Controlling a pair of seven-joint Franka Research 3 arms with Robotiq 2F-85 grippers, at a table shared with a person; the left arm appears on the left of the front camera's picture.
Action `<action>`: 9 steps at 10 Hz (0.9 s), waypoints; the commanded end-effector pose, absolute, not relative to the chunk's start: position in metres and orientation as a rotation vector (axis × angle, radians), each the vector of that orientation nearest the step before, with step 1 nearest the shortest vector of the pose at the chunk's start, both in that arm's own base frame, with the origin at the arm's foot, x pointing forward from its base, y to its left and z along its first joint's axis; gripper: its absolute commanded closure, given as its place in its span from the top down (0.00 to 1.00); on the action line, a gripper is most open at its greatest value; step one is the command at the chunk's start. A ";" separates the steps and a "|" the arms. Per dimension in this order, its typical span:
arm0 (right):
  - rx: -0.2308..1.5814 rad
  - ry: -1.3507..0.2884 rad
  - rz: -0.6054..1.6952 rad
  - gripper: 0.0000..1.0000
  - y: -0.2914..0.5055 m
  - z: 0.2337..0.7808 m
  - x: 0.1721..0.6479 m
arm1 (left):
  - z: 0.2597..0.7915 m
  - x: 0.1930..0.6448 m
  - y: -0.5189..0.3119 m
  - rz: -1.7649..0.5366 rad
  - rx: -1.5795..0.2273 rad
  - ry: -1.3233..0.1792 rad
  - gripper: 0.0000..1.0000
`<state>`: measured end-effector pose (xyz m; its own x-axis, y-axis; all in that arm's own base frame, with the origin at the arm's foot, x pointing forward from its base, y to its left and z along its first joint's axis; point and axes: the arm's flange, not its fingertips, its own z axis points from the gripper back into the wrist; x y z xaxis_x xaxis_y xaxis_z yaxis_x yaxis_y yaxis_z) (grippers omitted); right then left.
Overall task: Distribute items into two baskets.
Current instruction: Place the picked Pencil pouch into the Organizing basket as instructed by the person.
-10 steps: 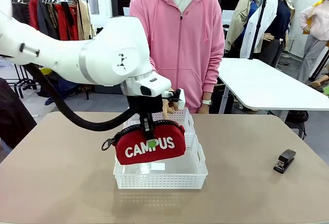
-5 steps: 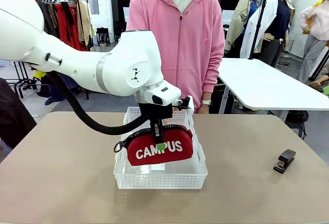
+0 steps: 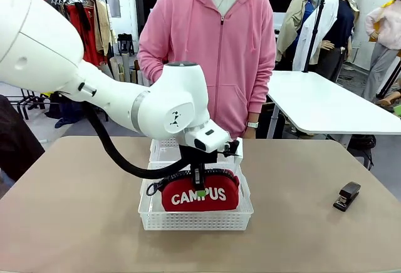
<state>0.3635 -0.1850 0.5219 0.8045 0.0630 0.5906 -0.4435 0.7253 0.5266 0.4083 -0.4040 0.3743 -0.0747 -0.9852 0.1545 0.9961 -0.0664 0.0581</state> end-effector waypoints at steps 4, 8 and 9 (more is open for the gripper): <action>0.709 -0.585 0.301 1.00 -0.184 0.523 0.363 | 0.355 0.409 -0.405 -1.614 -0.003 -0.139 0.00; 0.709 -0.585 0.301 1.00 -0.184 0.523 0.363 | 0.361 0.413 -0.403 -1.599 -0.021 -0.129 0.67; 0.709 -0.585 0.301 1.00 -0.184 0.523 0.363 | 0.366 0.413 -0.401 -1.589 -0.013 -0.112 0.86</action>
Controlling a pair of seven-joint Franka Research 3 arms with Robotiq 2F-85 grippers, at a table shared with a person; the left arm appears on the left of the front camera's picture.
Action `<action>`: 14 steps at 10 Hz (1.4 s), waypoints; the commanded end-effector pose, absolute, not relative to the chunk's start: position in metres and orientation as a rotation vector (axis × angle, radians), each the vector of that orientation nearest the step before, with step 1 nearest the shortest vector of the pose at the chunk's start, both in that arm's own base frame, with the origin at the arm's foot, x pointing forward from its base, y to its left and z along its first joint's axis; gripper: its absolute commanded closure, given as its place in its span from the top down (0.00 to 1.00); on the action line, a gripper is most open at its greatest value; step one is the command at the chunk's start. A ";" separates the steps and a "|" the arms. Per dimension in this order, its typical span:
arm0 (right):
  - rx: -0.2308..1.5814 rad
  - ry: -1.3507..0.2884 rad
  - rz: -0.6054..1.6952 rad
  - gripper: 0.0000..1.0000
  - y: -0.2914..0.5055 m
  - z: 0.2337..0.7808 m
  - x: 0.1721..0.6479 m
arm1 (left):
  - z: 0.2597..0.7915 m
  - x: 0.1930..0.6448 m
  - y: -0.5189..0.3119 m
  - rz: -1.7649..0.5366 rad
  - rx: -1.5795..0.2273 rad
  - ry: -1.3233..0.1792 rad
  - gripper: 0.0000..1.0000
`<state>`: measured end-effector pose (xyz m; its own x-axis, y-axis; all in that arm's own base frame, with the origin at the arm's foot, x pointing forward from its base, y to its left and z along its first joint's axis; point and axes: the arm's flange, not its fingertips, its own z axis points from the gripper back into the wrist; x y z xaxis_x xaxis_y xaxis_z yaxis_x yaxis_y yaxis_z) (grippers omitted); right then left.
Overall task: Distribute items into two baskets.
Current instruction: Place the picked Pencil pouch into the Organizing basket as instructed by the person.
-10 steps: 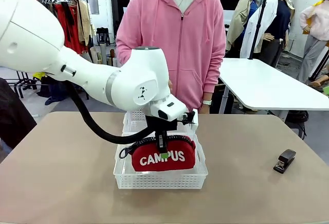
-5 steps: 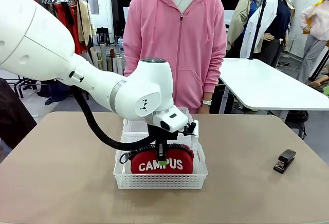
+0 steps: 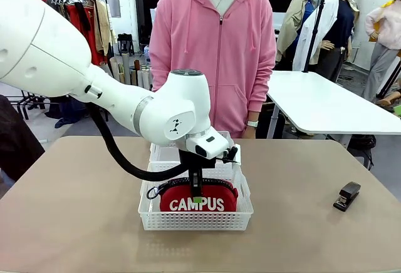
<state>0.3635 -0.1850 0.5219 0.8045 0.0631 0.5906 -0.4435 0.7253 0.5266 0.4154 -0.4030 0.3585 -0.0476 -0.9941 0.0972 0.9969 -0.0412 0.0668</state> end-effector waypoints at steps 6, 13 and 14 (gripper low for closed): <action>0.709 -0.585 0.301 1.00 -0.184 0.523 0.363 | 0.441 0.409 -0.369 -1.553 -0.021 -0.090 1.00; 0.709 -0.585 0.301 1.00 -0.184 0.523 0.363 | 0.456 0.412 -0.365 -1.515 -0.014 -0.097 1.00; 0.709 -0.585 0.301 1.00 -0.184 0.523 0.363 | 0.456 0.412 -0.365 -1.515 -0.014 -0.097 1.00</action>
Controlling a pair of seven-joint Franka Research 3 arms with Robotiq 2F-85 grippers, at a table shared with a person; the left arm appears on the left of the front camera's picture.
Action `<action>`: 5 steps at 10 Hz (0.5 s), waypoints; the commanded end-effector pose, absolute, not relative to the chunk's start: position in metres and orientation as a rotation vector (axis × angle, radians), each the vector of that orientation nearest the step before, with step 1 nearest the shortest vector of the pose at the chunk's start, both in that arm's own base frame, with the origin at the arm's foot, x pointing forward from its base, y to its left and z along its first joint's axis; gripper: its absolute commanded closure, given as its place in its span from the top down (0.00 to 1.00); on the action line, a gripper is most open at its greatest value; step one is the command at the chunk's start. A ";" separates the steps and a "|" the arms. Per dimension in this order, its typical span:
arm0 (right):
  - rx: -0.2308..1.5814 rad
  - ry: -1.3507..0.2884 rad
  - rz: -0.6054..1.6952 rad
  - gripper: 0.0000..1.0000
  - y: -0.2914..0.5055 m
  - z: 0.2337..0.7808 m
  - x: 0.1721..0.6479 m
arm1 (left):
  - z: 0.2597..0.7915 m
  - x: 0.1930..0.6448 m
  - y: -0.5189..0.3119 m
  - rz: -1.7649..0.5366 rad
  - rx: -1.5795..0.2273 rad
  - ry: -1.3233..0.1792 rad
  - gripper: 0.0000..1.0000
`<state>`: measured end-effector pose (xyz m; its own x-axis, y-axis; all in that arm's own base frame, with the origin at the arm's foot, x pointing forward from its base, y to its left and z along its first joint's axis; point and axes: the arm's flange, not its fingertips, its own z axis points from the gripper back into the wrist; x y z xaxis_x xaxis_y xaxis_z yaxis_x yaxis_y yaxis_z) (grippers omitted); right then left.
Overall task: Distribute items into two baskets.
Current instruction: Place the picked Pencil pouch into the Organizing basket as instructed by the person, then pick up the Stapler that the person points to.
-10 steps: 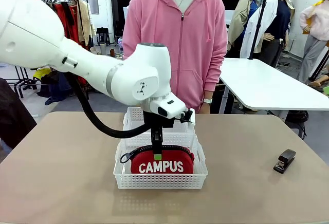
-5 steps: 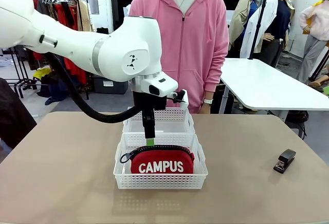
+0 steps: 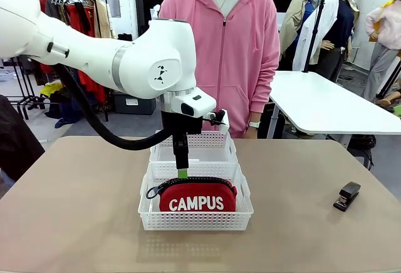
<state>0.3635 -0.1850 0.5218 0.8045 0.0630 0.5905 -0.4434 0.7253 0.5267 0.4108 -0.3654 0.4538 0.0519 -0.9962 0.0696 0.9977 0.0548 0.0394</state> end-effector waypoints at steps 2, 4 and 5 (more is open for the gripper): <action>0.709 -0.585 0.301 1.00 -0.184 0.523 0.363 | 0.456 0.412 -0.365 -1.515 -0.014 -0.097 1.00; 0.709 -0.585 0.301 1.00 -0.184 0.523 0.363 | 0.456 0.412 -0.365 -1.515 -0.014 -0.097 1.00; 0.709 -0.585 0.301 1.00 -0.184 0.523 0.363 | 0.456 0.412 -0.365 -1.515 -0.014 -0.097 1.00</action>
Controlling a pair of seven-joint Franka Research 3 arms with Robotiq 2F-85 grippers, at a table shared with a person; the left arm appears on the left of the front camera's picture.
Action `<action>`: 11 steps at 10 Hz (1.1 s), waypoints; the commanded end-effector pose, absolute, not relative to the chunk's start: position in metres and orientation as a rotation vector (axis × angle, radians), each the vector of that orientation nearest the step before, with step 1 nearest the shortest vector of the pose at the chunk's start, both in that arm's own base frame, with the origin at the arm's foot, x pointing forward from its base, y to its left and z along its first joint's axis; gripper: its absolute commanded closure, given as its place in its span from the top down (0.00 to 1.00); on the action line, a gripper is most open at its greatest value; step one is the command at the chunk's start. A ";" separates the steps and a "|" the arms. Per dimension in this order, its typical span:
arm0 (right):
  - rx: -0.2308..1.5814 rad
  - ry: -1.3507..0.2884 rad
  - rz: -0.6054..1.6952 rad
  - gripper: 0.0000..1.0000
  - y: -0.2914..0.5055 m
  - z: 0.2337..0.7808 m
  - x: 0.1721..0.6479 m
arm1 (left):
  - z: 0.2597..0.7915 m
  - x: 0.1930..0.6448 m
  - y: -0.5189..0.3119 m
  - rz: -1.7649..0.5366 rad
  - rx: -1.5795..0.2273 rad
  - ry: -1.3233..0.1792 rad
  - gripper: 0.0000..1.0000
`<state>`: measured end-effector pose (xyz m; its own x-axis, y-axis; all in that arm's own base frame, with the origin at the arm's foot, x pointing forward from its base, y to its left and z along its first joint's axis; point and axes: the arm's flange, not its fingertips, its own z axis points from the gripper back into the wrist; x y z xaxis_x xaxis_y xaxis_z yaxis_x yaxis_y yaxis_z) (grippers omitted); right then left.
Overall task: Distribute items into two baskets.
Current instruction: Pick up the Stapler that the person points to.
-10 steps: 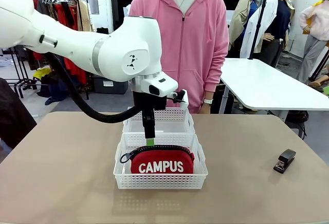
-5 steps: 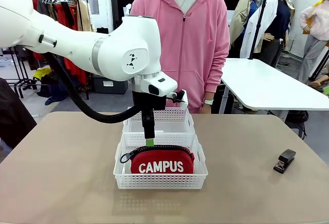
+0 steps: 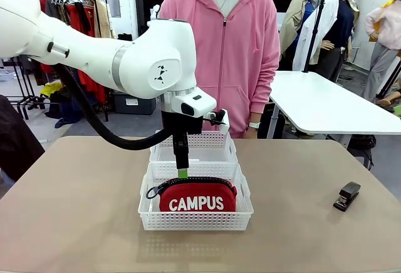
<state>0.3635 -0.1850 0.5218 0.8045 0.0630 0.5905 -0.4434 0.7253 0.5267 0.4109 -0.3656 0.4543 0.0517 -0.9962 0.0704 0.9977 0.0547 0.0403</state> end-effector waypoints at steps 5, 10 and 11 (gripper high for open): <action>0.709 -0.585 0.301 1.00 -0.184 0.523 0.363 | 0.454 0.411 -0.366 -1.517 -0.021 -0.087 1.00; 0.709 -0.585 0.301 1.00 -0.184 0.523 0.363 | 0.528 0.450 -0.247 -1.171 -0.062 -0.116 1.00; 0.709 -0.585 0.301 1.00 -0.184 0.523 0.363 | 0.539 0.454 -0.211 -1.111 -0.147 -0.134 1.00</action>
<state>0.3633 -0.1852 0.5219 0.8045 0.0626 0.5907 -0.4431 0.7256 0.5266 0.4581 -0.2305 0.5376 0.3941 -0.9111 0.1211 0.9172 0.3982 0.0109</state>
